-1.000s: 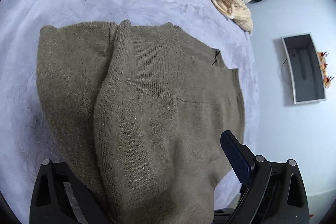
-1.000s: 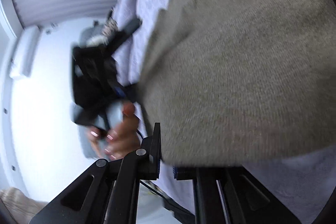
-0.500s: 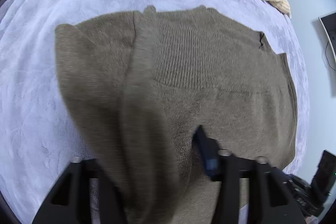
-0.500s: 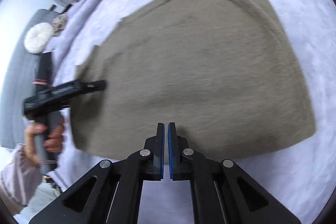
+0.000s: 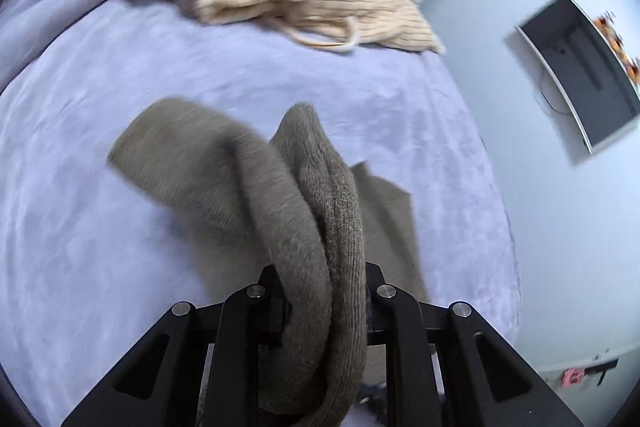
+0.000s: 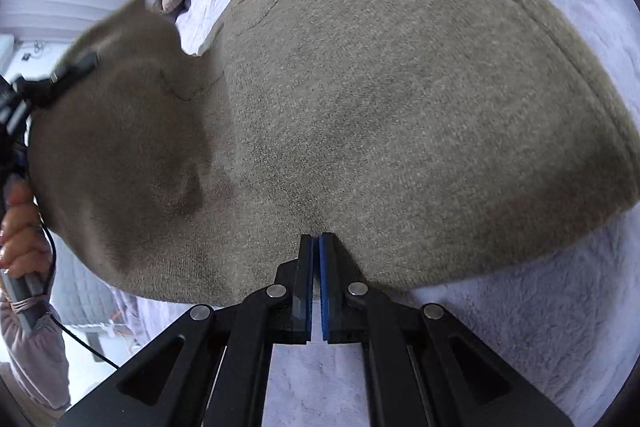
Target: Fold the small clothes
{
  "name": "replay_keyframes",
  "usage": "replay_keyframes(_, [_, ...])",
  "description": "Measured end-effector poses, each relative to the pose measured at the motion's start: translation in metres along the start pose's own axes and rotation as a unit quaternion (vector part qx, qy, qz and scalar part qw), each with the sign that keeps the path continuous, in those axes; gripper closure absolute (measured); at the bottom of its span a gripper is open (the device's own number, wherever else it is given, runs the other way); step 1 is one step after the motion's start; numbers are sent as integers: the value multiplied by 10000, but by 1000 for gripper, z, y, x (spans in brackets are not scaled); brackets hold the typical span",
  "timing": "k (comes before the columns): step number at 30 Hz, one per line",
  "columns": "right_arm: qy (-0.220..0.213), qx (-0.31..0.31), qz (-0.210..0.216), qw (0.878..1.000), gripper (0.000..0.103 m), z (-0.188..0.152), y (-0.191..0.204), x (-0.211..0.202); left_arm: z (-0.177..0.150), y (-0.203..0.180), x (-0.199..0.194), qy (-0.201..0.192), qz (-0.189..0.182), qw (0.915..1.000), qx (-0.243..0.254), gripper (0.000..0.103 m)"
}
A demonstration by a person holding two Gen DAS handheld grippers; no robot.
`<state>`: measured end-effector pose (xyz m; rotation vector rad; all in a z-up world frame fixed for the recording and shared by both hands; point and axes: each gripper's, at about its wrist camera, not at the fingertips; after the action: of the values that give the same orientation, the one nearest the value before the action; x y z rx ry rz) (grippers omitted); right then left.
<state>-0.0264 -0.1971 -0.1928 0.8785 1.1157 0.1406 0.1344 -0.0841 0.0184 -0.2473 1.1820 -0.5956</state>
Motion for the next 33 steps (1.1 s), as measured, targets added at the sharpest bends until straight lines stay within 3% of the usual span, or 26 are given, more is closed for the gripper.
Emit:
replay_keyframes(5, [-121, 470, 495, 9976, 103, -7, -21, -4, 4, -77, 74, 483, -124, 9974, 523, 82])
replay_keyframes(10, [-179, 802, 773, 9936, 103, -15, -37, -6, -23, -111, 155, 1213, 184, 9868, 1059, 82])
replay_keyframes(11, [-182, 807, 789, 9934, 103, -17, -41, -9, -28, -116, 159, 1208, 275, 9853, 1172, 81])
replay_keyframes(13, [-170, 837, 843, 9928, 103, -19, -45, -11, -34, -130, 152, 1066, 413, 9830, 1440, 81])
replay_keyframes(16, [-124, 840, 890, 9924, 103, -20, -48, -13, -33, -141, 125, 805, 249, 9813, 1733, 81])
replay_keyframes(17, [-105, 833, 887, 9925, 103, -20, -48, -14, -32, -142, 112, 640, 292, 9808, 1821, 75])
replay_keyframes(20, [-54, 739, 752, 9944, 103, -14, -41, -16, -27, -137, 77, 110, 591, 9804, 1878, 21])
replay_keyframes(22, [-130, 499, 467, 9976, 101, -12, -35, -29, -22, -122, 53, -235, 562, 9823, 1770, 21])
replay_keyframes(25, [-457, 304, -12, 9985, 99, -5, -37, -58, -16, -96, 48, -242, 910, 9841, 1505, 21])
replay_keyframes(27, [-719, 504, -30, 9961, 97, 1, -49, -80, -16, -69, 54, -102, 1156, 9862, 1178, 21])
replay_keyframes(28, [-850, 668, 106, 9941, 87, 4, -57, -90, -17, -53, 57, 15, 1261, 9875, 948, 21])
replay_keyframes(29, [-964, 822, 306, 9915, 62, 6, -63, -96, -19, -35, 59, 105, 1323, 9889, 670, 21])
replay_keyframes(31, [-1167, 1155, 854, 9827, 33, 9, -79, -111, -24, -9, 61, 194, 1387, 9898, 265, 21])
replay_keyframes(33, [-1258, 1406, 1338, 9729, 33, 18, -95, -123, -32, 9, 63, 236, 1509, 9883, 40, 21])
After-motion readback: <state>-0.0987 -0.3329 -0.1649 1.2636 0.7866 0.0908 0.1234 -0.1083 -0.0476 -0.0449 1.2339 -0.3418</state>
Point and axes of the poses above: each gripper's, at about its wrist camera, not at the fingertips, and x roughly the way its jaws point, y to its left, z to its top
